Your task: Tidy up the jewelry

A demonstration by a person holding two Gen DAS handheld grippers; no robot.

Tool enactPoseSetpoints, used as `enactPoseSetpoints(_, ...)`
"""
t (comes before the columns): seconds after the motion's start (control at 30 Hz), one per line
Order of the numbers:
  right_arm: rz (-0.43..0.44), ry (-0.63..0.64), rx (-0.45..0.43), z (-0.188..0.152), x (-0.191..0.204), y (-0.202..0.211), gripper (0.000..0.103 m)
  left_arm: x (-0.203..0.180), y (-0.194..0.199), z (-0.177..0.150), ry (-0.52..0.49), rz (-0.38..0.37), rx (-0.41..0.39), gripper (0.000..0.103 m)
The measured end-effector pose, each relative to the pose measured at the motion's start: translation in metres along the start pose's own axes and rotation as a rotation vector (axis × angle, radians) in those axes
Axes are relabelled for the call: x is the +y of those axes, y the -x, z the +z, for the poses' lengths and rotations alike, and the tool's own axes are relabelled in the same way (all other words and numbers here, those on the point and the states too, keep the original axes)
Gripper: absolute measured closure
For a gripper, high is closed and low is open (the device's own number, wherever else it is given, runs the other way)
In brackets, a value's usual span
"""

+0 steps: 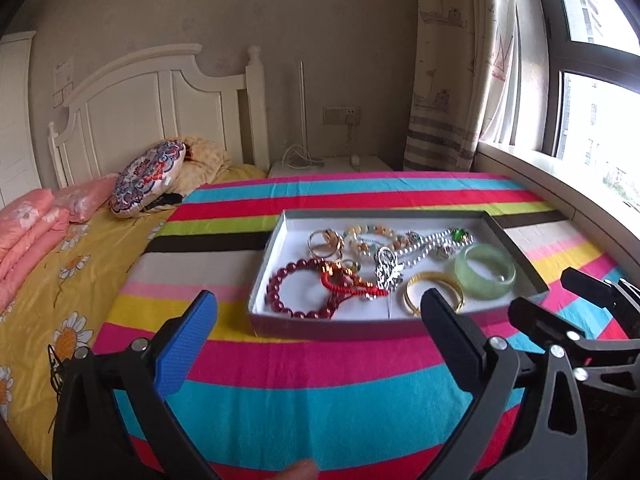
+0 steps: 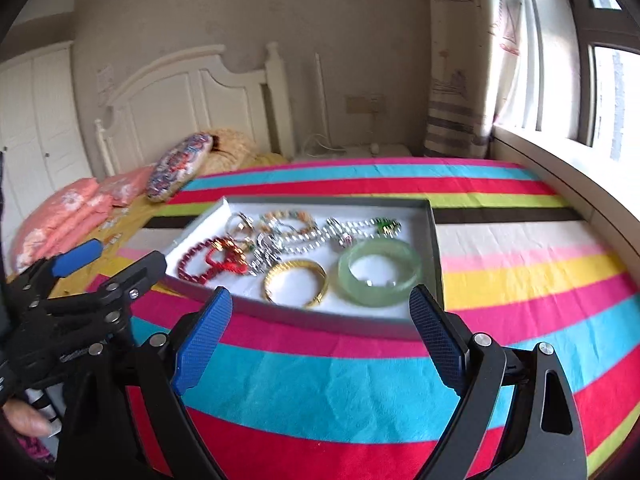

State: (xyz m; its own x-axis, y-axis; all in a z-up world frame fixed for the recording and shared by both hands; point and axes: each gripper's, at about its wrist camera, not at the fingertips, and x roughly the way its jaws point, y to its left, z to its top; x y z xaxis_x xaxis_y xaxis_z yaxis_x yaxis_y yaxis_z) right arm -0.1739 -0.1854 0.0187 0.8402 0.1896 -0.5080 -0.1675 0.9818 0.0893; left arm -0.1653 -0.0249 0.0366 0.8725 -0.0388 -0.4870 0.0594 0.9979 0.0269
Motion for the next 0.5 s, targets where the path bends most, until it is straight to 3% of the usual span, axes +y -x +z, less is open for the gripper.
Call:
enactPoseSetpoints(0.1, -0.027, -0.004, 0.01, -0.006, 0.005, -0.006, 0.016, 0.004, -0.007, -0.006, 0.008, 0.024, 0.026, 0.002)
enactPoseSetpoints(0.27, -0.062, -0.024, -0.037, -0.007, 0.004, -0.006, 0.016, 0.012, -0.016, -0.016, 0.051, -0.021, 0.035, 0.002)
enactPoseSetpoints(0.5, -0.11, -0.131, -0.049, -0.008, -0.015, -0.002, 0.016, 0.008, -0.018, -0.019, 0.038, 0.036, 0.03, 0.002)
